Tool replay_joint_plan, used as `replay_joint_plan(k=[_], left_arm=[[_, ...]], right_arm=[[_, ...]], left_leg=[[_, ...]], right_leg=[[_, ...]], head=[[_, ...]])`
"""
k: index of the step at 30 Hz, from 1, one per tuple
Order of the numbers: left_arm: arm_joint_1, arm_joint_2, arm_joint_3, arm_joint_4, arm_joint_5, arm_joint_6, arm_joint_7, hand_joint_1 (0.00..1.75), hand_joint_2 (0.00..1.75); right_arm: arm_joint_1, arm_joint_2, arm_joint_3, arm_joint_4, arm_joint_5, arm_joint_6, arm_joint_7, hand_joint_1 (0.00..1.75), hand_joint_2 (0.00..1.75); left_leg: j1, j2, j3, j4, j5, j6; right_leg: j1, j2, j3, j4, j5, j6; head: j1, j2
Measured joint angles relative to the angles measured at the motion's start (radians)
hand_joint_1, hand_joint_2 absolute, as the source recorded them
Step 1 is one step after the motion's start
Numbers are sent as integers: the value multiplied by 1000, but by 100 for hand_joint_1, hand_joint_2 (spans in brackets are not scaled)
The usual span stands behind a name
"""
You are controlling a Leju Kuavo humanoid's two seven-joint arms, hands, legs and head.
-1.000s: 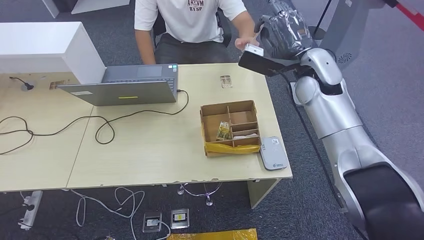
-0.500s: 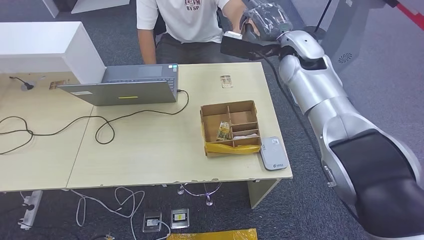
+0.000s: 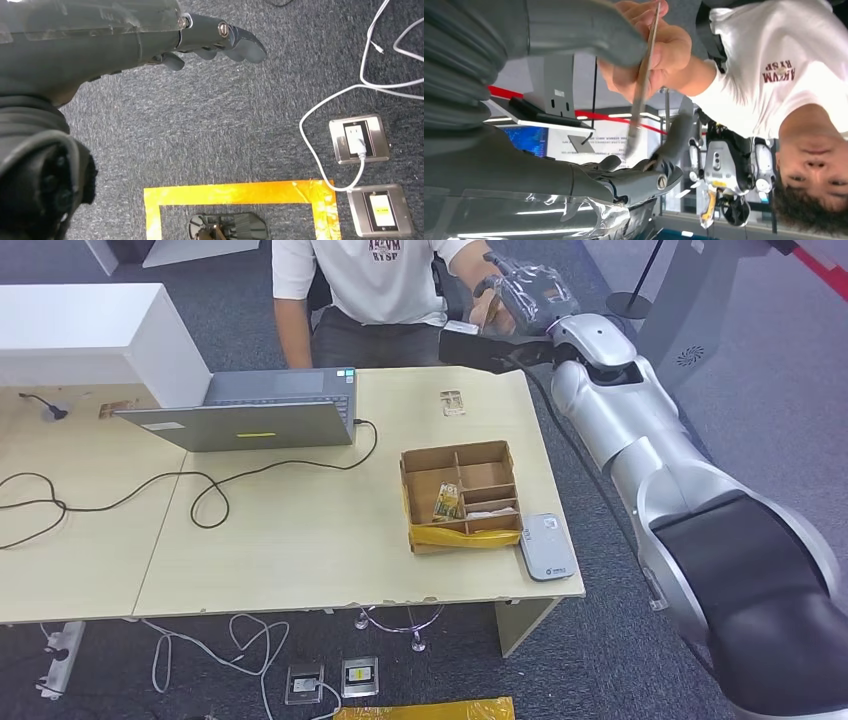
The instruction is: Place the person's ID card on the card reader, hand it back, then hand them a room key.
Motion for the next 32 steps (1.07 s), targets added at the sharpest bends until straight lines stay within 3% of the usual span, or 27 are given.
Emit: replay_joint_plan(k=[6,12,19,23,29,32], left_arm=[[32,-45,5,-3,56,141,-73,0,0],[57,-88,5,-4,86,175,-93,0,0],[63,-116,12,-4,133,224,-101,0,0],[67,-132,27,-4,165,243,-107,0,0],[68,-148,56,-4,213,267,-107,0,0],[68,-155,67,-4,228,269,-107,0,0]], right_arm=[[-2,-27,0,19,-44,-123,-42,0,175],[-22,-113,-26,24,-137,-308,-105,0,175],[-24,-285,-114,25,-301,-466,-120,0,175],[4,-406,-187,31,-410,-495,-109,0,175],[156,-584,-301,43,-521,-529,-3,0,175],[262,-643,-336,48,-518,-530,81,0,175]], left_leg=[[-1,1,0,0,0,0],[-1,0,0,1,0,0],[-2,0,1,2,-1,1],[-2,-1,0,2,-1,2],[-1,-1,1,2,-4,3],[-1,0,1,1,-5,3]], right_leg=[[-1,2,-1,-1,0,0],[-1,0,0,-3,0,0],[-2,0,-1,-3,0,1],[-2,-2,0,-4,0,1],[-1,-1,0,-4,0,1],[0,-2,1,-4,0,1]], head=[[0,0],[0,0],[0,0],[0,0],[-1,0],[-1,0]])
